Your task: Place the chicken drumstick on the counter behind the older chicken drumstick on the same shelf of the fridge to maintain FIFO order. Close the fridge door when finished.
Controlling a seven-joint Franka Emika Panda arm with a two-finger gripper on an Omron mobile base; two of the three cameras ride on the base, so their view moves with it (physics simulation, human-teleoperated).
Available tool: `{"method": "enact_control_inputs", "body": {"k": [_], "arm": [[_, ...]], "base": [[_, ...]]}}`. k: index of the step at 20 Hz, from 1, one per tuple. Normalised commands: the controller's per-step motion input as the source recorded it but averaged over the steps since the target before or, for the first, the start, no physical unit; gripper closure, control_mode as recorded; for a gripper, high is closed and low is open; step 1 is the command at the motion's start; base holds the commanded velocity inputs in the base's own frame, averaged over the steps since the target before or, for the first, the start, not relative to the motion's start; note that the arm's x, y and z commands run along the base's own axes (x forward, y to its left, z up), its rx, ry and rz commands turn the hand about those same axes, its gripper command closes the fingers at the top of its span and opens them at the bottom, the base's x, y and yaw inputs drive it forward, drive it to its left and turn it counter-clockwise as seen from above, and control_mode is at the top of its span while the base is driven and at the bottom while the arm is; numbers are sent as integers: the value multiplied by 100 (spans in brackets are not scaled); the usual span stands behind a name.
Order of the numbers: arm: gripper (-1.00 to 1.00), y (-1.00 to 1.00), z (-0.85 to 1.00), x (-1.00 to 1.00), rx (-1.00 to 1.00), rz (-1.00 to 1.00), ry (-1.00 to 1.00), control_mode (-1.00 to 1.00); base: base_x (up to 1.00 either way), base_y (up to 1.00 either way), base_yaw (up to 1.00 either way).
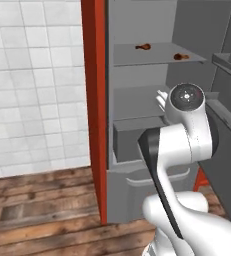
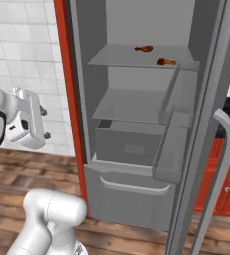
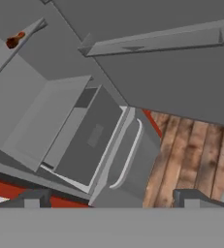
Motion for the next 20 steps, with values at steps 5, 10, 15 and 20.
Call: {"method": "enact_control_inputs", "body": {"k": [5, 10, 15, 20], "arm": [[-100, 0, 0, 0, 0, 0, 0, 100], [-100, 0, 0, 0, 0, 0, 0, 100], [-100, 0, 0, 0, 0, 0, 0, 100], [-100, 0, 0, 0, 0, 0, 0, 100]], "base": [[-45, 0, 13], [-24, 24, 38], [-17, -8, 38], [-59, -37, 13]]}}
